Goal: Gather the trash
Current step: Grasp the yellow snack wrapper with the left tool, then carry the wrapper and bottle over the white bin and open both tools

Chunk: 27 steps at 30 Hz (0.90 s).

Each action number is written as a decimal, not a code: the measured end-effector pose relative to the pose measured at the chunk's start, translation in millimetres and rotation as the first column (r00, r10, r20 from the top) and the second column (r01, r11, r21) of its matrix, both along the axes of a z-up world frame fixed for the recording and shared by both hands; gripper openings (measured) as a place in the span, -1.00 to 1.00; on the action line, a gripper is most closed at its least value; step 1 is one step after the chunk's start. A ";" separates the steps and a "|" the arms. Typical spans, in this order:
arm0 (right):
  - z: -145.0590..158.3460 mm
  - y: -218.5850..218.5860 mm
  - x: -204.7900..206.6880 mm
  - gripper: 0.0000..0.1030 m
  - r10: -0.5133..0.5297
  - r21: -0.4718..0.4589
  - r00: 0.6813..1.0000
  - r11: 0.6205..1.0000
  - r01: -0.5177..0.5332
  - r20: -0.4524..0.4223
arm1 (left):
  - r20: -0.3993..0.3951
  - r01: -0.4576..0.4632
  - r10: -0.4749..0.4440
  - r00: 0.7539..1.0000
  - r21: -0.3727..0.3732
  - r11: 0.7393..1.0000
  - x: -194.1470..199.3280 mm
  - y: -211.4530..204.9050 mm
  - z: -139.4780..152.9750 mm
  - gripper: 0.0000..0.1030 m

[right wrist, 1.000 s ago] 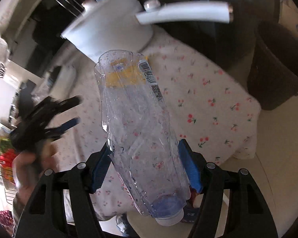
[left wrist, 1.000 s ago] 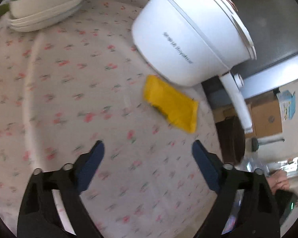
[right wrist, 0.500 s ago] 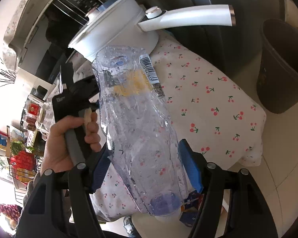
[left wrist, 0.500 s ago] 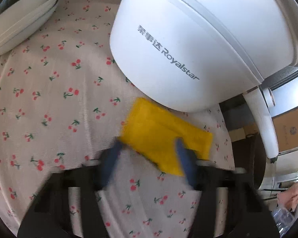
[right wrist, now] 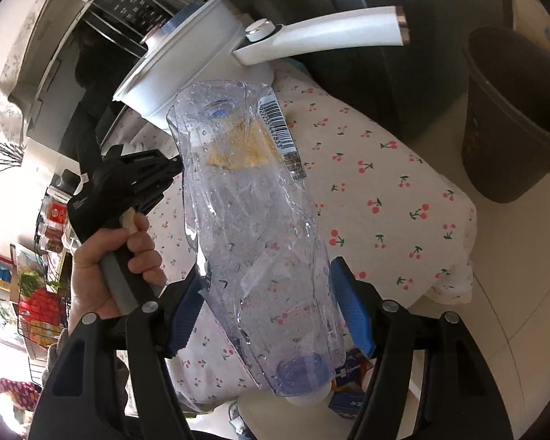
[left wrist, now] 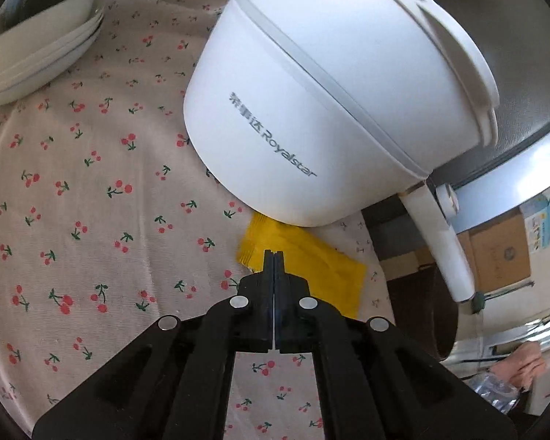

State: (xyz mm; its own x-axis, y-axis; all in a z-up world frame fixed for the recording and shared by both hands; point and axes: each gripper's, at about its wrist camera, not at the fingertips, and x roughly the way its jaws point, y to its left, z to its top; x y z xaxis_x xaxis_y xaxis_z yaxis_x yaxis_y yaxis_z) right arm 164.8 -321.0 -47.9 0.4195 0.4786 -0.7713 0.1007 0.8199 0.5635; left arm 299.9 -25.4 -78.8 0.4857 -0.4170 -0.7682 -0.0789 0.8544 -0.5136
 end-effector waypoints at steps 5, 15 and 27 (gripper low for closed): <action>-1.5 -1.5 0.4 0.29 -0.004 -0.001 1.000 1.000 0.004 -0.005 | -0.091 -0.001 0.002 0.996 0.004 1.000 6.3 -24.1 -18.2 0.04; -2.1 -6.4 -0.4 0.29 -0.011 0.009 1.000 1.000 0.011 -0.004 | -0.075 -0.033 0.040 0.996 0.081 0.996 19.3 -48.9 -31.0 0.19; -6.5 -11.4 -3.5 0.25 0.002 0.027 1.000 1.000 -0.002 -0.007 | 0.010 -0.134 0.133 0.991 0.067 0.989 15.1 -42.9 -19.4 -1.00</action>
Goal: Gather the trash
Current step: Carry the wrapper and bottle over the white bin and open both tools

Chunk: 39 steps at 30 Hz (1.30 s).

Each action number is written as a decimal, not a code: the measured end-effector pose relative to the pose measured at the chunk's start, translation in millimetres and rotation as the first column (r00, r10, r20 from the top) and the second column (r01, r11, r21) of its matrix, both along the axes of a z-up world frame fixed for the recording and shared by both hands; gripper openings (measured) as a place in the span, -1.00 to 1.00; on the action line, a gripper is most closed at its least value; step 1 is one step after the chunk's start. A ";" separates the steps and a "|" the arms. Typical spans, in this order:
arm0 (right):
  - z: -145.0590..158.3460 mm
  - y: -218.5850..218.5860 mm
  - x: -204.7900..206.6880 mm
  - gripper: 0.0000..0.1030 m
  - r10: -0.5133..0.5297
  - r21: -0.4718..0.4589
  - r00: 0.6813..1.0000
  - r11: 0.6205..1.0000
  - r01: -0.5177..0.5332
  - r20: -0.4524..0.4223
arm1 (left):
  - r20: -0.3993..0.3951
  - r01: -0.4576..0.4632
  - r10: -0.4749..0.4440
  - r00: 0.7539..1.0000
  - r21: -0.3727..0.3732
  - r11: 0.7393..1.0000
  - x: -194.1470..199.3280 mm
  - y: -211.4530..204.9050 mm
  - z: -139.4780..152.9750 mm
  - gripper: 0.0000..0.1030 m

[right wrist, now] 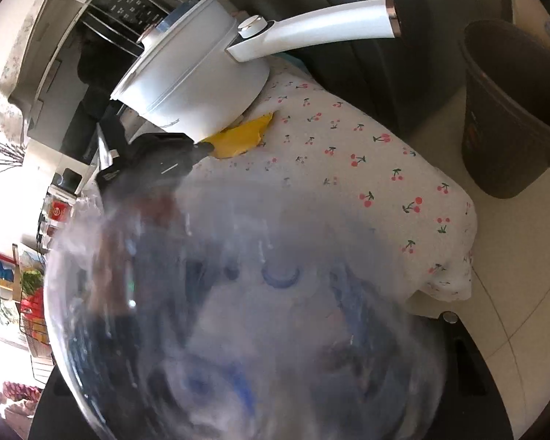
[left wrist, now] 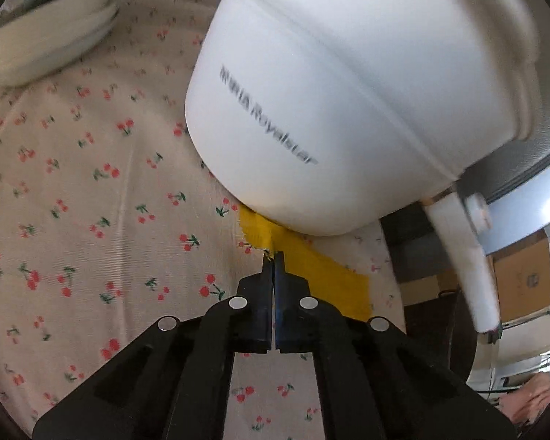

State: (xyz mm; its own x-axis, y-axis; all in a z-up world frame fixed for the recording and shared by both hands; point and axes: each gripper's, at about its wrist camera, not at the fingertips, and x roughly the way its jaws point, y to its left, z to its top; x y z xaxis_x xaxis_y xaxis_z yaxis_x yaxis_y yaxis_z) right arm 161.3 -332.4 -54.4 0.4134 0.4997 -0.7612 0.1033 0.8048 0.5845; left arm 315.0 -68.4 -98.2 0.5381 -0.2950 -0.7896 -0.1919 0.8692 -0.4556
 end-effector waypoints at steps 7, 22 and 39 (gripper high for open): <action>10.8 4.8 -3.4 0.24 0.017 0.016 0.999 1.000 -0.018 0.043 | 0.093 0.089 -0.096 0.991 0.082 0.993 -39.9 19.1 49.9 -1.00; 55.2 23.6 -38.0 0.24 0.048 -0.022 0.987 0.999 -0.045 0.155 | 0.166 0.236 -0.246 0.955 0.077 0.969 -168.9 78.9 126.2 -1.00; 33.0 35.9 -148.2 0.24 0.083 -0.215 0.988 0.975 -0.054 0.128 | 0.122 0.536 -0.539 0.834 0.052 0.842 -270.1 38.0 93.2 -1.00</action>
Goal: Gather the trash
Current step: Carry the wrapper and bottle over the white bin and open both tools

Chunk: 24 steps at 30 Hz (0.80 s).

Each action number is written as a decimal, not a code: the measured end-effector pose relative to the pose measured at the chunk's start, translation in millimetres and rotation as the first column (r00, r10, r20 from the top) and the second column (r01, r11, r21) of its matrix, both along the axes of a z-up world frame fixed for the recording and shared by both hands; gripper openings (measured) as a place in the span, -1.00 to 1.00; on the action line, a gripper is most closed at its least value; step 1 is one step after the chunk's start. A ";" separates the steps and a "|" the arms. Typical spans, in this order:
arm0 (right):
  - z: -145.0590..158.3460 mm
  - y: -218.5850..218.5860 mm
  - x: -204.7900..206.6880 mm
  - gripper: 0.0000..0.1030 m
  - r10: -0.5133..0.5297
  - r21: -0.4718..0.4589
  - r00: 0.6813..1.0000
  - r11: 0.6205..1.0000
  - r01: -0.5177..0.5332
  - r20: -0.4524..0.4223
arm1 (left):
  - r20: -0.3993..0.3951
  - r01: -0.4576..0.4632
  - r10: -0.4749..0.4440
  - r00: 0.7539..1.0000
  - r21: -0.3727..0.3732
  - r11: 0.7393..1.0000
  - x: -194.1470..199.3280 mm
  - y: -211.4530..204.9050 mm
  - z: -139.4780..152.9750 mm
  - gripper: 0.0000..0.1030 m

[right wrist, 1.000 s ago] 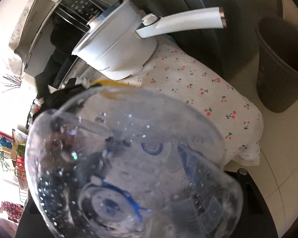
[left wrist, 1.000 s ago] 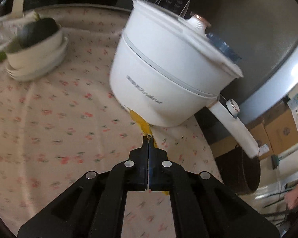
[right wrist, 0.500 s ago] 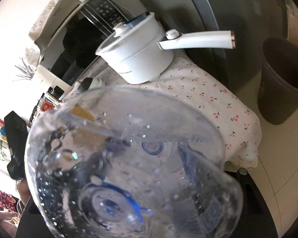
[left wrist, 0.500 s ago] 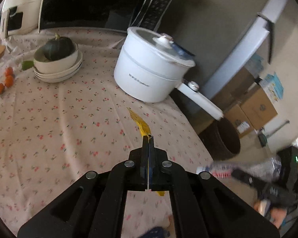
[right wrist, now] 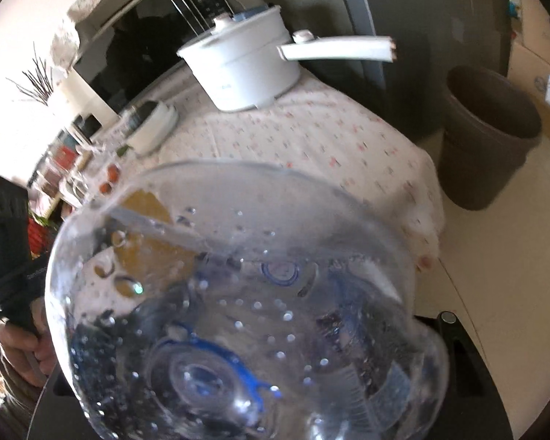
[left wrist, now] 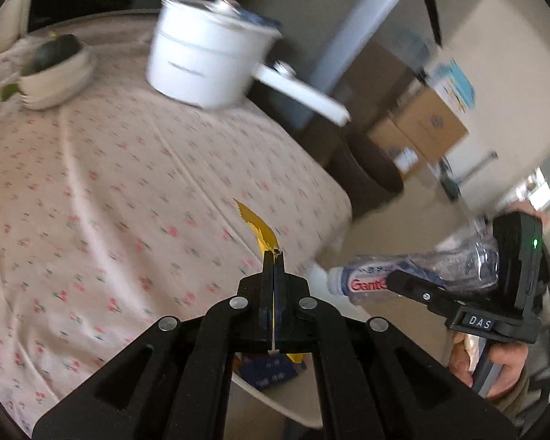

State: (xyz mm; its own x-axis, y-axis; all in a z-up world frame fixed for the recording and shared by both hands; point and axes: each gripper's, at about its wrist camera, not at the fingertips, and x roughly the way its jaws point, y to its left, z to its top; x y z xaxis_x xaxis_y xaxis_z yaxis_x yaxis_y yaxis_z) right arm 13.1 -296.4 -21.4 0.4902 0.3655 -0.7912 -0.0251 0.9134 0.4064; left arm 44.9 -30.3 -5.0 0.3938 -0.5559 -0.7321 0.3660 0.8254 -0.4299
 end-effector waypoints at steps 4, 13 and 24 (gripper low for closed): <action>-12.2 -2.7 -15.1 0.24 0.000 -0.054 1.000 0.999 -0.002 -0.029 | -0.008 0.093 -0.093 0.996 0.053 0.994 -17.1 -27.9 -16.8 -1.00; -30.7 3.7 -8.5 0.25 0.015 -0.134 0.995 0.991 -0.028 -0.098 | -0.074 0.170 -0.161 0.984 0.137 0.976 -31.6 -56.7 -54.1 -1.00; -39.8 18.3 -1.1 0.25 0.047 -0.179 0.991 0.981 -0.069 -0.126 | -0.190 0.208 -0.177 0.966 0.156 0.966 -34.8 -64.9 -87.0 -0.94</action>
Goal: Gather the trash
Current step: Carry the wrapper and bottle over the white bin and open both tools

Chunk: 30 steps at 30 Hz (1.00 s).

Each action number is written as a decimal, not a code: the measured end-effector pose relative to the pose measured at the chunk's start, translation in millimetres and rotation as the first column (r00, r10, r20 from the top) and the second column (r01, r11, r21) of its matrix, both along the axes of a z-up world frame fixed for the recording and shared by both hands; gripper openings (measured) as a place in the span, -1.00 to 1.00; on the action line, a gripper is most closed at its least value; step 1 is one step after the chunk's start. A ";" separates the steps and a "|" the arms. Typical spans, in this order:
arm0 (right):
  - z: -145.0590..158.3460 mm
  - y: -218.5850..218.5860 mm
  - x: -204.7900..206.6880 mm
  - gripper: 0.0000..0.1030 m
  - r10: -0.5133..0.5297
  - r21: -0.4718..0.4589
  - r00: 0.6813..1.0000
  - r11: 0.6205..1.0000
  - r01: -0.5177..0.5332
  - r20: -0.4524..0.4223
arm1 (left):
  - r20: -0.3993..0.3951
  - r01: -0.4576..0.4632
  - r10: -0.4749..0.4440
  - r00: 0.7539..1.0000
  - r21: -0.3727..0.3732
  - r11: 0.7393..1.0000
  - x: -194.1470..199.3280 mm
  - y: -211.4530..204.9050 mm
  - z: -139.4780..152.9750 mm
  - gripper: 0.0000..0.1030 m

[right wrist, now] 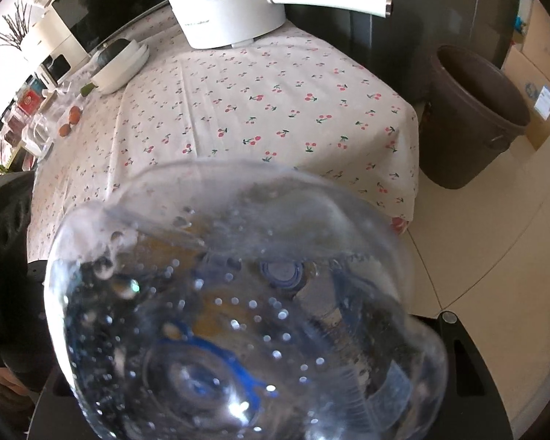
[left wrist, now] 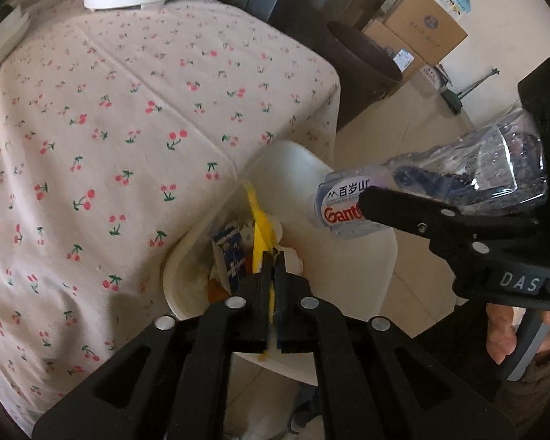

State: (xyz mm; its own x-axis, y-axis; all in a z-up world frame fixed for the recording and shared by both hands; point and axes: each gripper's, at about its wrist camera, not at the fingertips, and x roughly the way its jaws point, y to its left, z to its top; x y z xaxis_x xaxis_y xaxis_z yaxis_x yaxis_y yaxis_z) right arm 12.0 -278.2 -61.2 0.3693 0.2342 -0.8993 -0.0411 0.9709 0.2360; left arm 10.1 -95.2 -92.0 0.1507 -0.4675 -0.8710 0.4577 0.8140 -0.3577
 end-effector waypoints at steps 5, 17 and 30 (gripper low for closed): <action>-2.2 1.3 1.2 0.25 0.003 -0.009 1.000 1.000 -0.003 -0.009 | 0.002 -0.030 0.030 1.000 -0.024 0.999 6.7 9.2 8.9 -0.54; -13.4 18.2 4.4 0.38 0.061 -0.027 0.997 0.998 -0.062 -0.055 | 0.122 -0.093 0.087 0.989 0.046 0.995 11.4 23.4 37.1 -0.07; -0.3 8.4 7.1 0.61 0.006 -0.023 1.000 1.000 -0.007 -0.012 | 0.263 -0.176 0.128 0.956 0.170 0.970 15.0 32.1 53.0 0.71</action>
